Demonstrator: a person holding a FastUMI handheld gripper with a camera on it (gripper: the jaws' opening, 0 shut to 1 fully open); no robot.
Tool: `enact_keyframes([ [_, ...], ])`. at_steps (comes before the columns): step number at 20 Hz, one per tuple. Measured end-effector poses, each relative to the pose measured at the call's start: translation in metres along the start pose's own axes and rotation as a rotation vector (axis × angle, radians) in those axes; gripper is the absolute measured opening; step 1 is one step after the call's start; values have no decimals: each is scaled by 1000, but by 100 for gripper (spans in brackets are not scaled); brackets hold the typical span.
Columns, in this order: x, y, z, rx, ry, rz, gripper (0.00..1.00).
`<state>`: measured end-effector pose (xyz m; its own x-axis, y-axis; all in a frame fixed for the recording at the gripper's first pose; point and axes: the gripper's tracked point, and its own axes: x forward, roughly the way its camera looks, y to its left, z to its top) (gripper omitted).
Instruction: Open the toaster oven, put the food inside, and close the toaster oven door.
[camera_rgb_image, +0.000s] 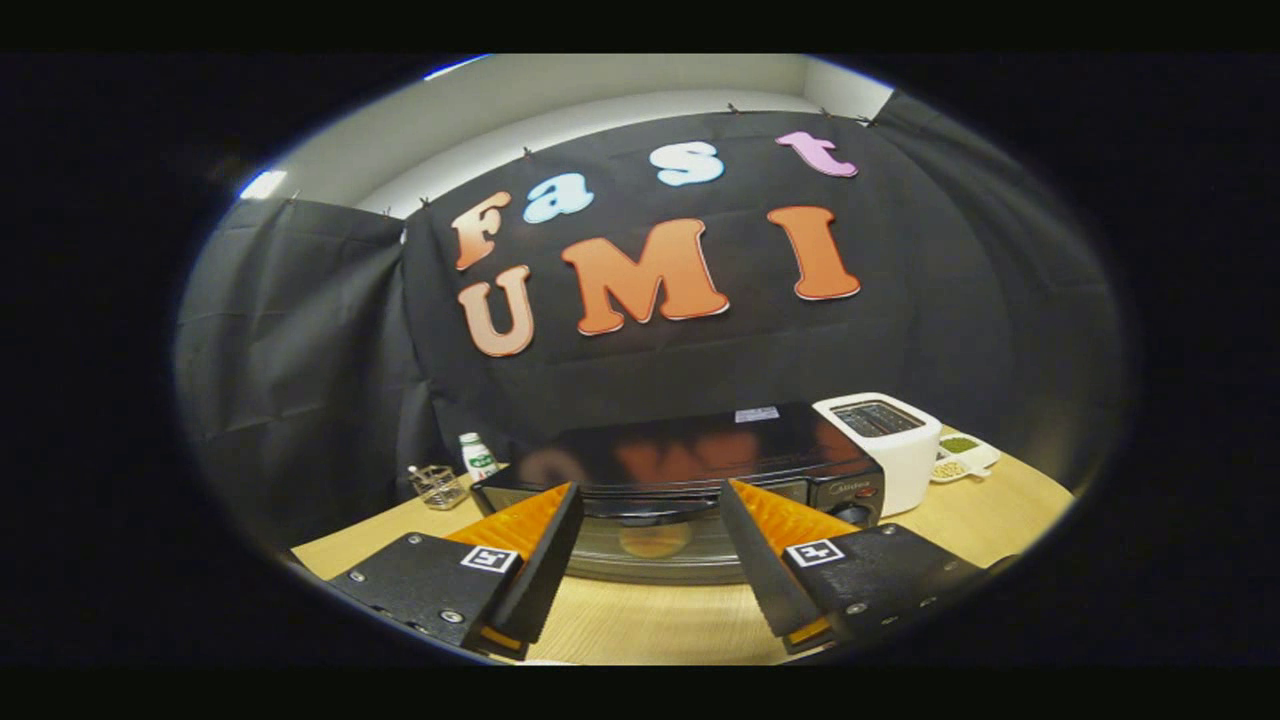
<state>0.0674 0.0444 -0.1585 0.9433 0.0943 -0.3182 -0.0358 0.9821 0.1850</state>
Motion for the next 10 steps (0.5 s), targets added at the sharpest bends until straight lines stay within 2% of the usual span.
enact_keyframes([
  [6, -66, 7, 57, -110, -127, 24, 85],
  [10, -106, 6, 92, -136, -205, 14, 86],
])
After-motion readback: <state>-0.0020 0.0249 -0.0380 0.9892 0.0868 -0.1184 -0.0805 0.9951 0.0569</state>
